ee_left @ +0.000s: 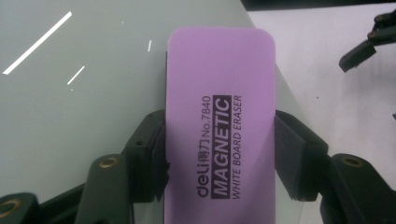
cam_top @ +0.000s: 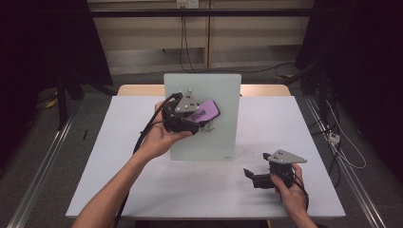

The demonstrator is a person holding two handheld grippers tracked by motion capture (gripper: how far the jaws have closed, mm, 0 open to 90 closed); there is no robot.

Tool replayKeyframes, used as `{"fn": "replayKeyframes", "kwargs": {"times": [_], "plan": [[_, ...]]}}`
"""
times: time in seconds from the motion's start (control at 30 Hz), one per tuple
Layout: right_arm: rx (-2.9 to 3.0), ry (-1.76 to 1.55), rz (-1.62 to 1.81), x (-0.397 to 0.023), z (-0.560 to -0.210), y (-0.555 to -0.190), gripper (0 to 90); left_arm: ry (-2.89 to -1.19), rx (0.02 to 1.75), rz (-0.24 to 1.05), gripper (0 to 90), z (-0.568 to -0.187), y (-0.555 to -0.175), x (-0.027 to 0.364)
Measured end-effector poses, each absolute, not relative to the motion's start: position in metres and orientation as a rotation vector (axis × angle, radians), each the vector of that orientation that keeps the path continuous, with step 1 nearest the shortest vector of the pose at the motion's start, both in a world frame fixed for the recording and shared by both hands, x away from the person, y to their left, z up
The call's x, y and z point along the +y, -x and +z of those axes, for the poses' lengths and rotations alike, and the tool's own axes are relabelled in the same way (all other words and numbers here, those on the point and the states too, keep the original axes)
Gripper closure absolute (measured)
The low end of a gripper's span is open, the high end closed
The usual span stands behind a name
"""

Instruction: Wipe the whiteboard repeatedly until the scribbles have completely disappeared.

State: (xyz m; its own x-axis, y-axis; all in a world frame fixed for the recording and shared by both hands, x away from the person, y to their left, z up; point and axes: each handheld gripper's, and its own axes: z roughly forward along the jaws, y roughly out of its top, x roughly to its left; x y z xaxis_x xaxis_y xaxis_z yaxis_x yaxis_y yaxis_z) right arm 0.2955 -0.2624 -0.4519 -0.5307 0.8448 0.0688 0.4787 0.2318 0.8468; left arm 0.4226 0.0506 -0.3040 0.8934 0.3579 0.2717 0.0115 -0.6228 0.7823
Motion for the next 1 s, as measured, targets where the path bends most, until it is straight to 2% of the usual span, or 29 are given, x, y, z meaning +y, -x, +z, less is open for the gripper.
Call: {"fn": "replayKeyframes", "kwargs": {"times": [0.5, 1.0], "plan": [[2.107, -1.214, 1.222, -0.262, -0.452, -0.295, 4.7, -2.028, 0.386, 0.561, 41.3, -0.267, -0.44, 0.092], [2.112, -1.209, 1.213, -0.261, -0.452, -0.296, 4.6, -2.105, 0.334, 0.605, 41.3, -0.275, -0.434, 0.077]]}}
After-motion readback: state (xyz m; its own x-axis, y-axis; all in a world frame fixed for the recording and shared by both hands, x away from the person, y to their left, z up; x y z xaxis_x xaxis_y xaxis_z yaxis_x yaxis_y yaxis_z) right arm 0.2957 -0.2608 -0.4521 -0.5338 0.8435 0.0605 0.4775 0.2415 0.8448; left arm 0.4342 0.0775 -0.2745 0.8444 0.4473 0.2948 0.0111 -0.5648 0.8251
